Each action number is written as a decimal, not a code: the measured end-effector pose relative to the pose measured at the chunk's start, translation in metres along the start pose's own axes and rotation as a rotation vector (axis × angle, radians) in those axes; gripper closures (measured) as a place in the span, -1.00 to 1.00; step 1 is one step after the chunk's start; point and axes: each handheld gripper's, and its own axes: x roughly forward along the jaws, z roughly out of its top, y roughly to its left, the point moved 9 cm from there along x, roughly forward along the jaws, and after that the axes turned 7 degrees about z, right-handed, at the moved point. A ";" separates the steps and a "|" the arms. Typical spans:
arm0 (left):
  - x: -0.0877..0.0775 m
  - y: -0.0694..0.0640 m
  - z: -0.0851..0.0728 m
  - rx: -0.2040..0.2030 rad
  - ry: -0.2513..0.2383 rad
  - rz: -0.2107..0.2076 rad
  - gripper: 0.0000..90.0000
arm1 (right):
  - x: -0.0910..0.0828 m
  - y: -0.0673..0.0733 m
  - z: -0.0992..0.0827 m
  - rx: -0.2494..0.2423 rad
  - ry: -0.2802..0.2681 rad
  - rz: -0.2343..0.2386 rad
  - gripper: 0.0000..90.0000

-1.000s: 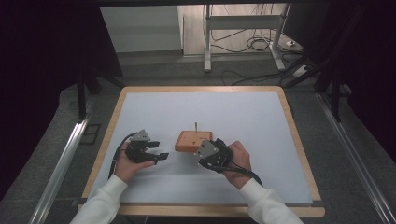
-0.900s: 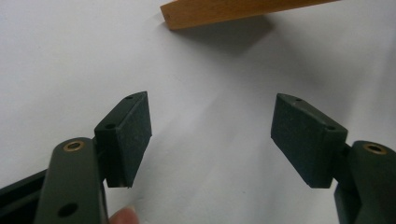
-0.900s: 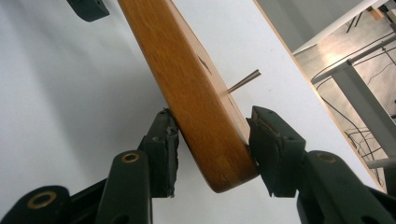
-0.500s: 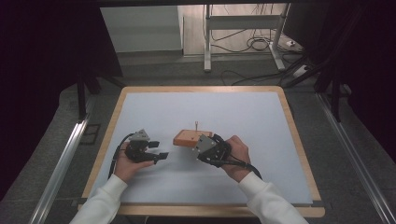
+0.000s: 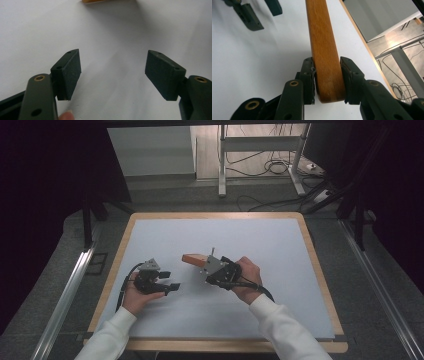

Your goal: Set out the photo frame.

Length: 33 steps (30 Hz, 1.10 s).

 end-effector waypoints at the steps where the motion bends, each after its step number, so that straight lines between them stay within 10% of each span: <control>1: 0.000 0.000 0.000 -0.001 0.000 -0.001 -0.37 | 0.000 -0.001 0.000 0.002 -0.001 -0.001 0.50; 19: 0.002 0.000 -0.001 0.000 0.004 0.005 -0.37 | -0.043 0.018 0.003 0.049 -0.104 0.146 0.55; 33: 0.002 0.000 0.000 -0.006 -0.001 0.006 -0.37 | -0.038 -0.007 0.000 0.107 -0.104 0.084 0.44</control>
